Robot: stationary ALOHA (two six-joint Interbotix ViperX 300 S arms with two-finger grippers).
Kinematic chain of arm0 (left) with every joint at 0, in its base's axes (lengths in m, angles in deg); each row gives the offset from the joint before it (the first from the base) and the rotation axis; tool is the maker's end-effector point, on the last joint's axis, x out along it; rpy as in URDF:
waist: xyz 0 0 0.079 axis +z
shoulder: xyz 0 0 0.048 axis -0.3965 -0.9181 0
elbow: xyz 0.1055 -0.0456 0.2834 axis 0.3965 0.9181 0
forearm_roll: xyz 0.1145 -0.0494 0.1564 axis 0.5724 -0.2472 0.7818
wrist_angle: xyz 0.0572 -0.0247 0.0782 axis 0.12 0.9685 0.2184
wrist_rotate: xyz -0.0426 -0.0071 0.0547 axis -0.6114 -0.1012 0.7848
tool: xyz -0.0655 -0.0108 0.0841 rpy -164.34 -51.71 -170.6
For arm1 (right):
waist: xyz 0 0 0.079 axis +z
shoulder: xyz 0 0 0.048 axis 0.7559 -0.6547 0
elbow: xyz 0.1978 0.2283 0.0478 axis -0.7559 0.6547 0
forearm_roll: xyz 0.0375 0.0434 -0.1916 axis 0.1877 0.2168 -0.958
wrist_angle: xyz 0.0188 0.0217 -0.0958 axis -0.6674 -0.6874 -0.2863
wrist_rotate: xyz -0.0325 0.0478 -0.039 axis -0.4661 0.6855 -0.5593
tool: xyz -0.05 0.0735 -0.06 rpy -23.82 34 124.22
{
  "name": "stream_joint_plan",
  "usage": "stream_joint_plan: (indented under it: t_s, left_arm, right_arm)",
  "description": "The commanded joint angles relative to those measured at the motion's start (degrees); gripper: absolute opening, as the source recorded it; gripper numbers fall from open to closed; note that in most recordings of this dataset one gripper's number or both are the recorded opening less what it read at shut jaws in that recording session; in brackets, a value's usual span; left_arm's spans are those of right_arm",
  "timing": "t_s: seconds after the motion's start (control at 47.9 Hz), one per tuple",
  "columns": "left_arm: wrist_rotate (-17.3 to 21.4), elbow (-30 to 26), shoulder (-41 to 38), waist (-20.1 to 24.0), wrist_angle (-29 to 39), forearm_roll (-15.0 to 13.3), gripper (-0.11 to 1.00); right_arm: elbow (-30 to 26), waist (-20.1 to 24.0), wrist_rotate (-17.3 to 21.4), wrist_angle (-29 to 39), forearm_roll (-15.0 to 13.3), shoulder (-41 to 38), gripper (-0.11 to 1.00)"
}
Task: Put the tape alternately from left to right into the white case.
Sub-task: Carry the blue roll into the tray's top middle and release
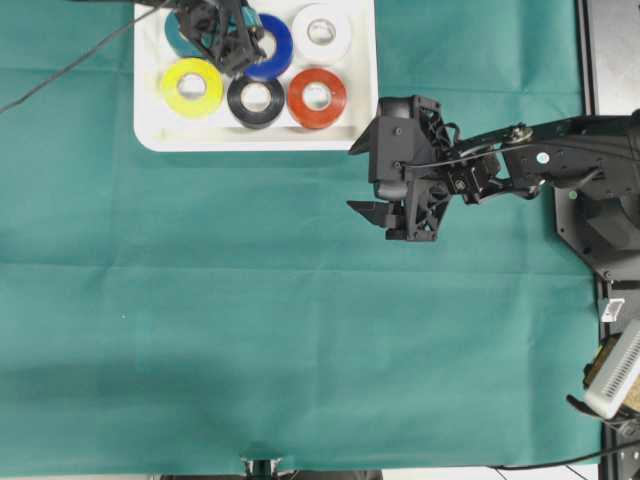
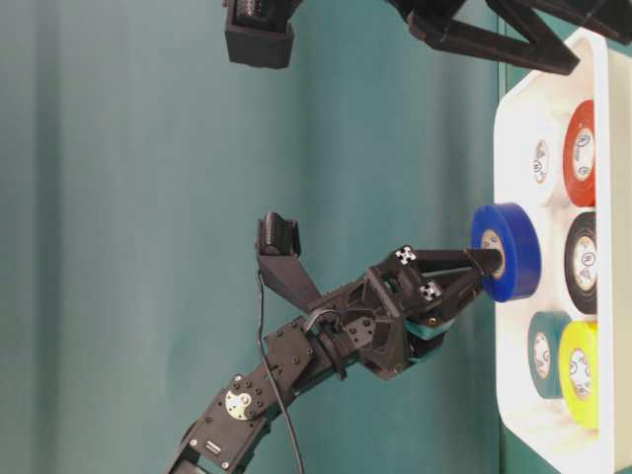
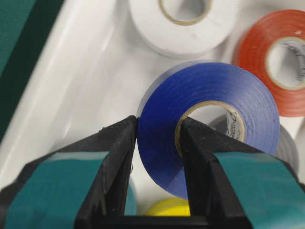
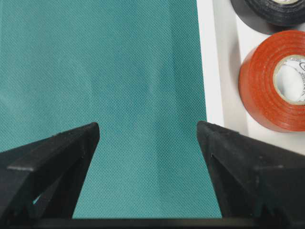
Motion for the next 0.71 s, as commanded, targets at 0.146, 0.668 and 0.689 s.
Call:
stream_joint_plan:
  t_s: [0.146, 0.668, 0.689]
  left_arm:
    - [0.26, -2.02, 1.05, 0.79, -1.23, -0.18, 0.27]
    - [0.18, -1.23, 1.32, 0.79, -1.41, -0.18, 0.74]
    - [0.18, -1.23, 1.32, 0.79, -1.41, -0.18, 0.80]
  right_arm:
    - [-1.05, 0.09, 0.00, -0.35, -0.09, 1.14, 0.86]
    - [-1.14, 0.18, 0.00, -0.35, -0.09, 1.14, 0.86]
    - [-1.05, 0.09, 0.00, -0.35, -0.09, 1.14, 0.86]
